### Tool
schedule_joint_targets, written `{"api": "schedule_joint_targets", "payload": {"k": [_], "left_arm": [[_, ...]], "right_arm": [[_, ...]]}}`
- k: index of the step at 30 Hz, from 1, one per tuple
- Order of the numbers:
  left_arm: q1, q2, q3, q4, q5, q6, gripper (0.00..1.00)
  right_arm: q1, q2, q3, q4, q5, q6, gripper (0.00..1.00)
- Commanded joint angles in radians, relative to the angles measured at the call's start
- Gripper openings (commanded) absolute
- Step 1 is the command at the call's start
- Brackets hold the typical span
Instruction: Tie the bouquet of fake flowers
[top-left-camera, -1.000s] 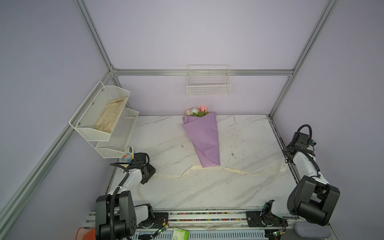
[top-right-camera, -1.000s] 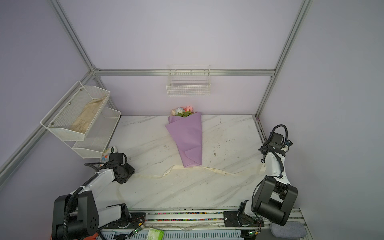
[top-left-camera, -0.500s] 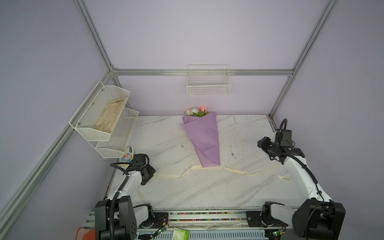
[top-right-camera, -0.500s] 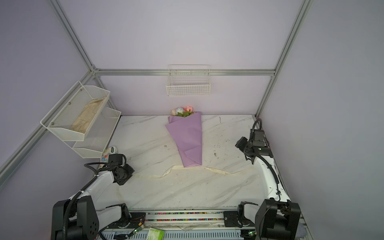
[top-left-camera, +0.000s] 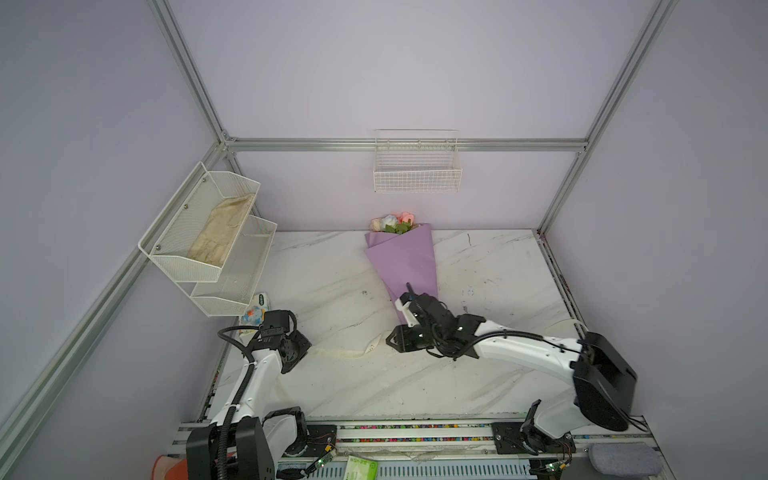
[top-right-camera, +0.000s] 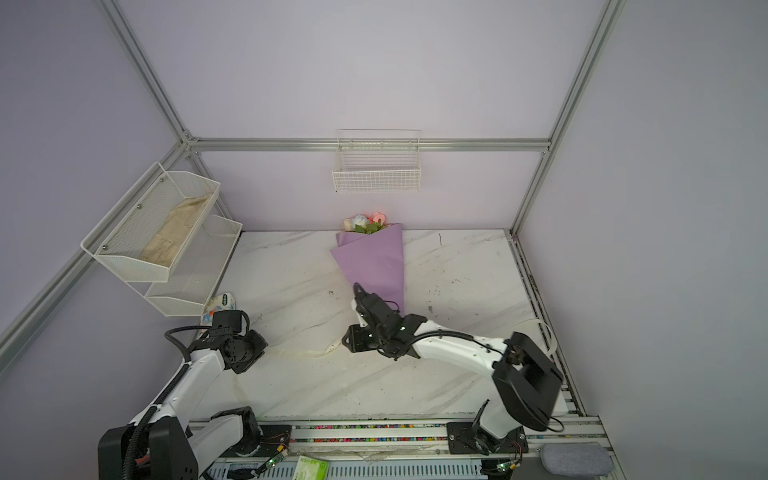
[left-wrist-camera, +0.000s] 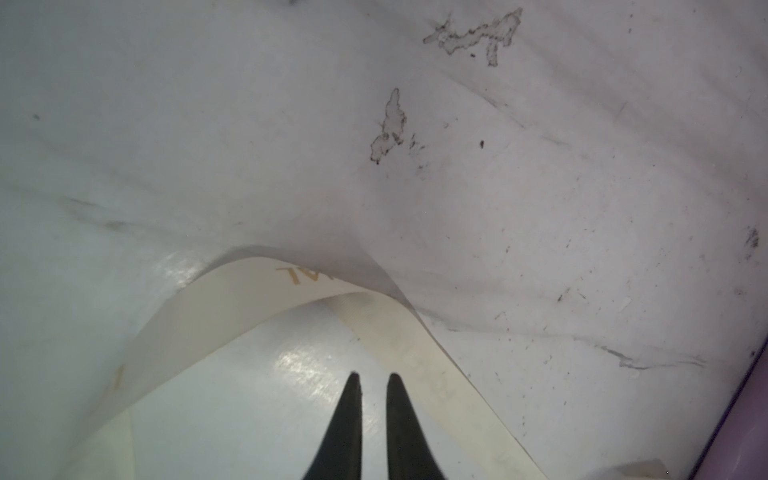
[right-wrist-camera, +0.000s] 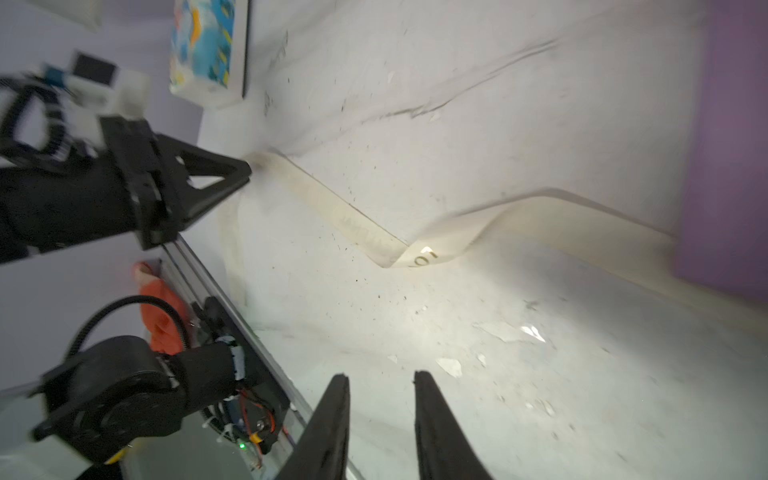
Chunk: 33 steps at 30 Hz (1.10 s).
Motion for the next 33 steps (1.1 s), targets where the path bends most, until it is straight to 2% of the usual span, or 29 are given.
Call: {"api": "schedule_joint_targets", "payload": {"k": [1, 2, 6, 13, 17, 24, 25, 28, 33], "left_arm": [[0.009, -0.076, 0.126, -0.078, -0.028, -0.02, 0.2], [0.009, -0.099, 0.133, -0.091, -0.033, -0.019, 0.24], [0.009, -0.175, 0.162, -0.135, -0.044, 0.001, 0.3], [0.01, -0.241, 0.203, -0.156, -0.055, 0.038, 0.33], [0.01, -0.237, 0.225, -0.158, -0.018, 0.074, 0.35], [0.009, -0.257, 0.244, -0.175, 0.006, 0.094, 0.37], [0.01, -0.26, 0.246, -0.173, 0.016, 0.095, 0.38], [0.01, -0.26, 0.249, -0.149, 0.101, 0.127, 0.43], [0.007, -0.218, 0.247, -0.028, 0.406, 0.145, 0.59]], "right_arm": [[0.026, 0.138, 0.083, 0.018, 0.058, -0.006, 0.23], [0.031, 0.164, 0.095, 0.023, 0.075, -0.005, 0.21], [0.032, 0.217, 0.135, -0.024, 0.116, -0.025, 0.18], [0.031, 0.292, 0.186, -0.034, 0.101, -0.058, 0.17], [0.037, 0.4, 0.312, -0.082, 0.079, -0.101, 0.17], [0.045, 0.579, 0.523, -0.059, -0.015, -0.076, 0.17], [0.045, 0.606, 0.574, -0.089, -0.016, -0.115, 0.18], [0.045, 0.59, 0.634, -0.131, -0.012, -0.136, 0.21], [0.003, 0.322, 0.489, -0.095, 0.052, -0.175, 0.39]]}}
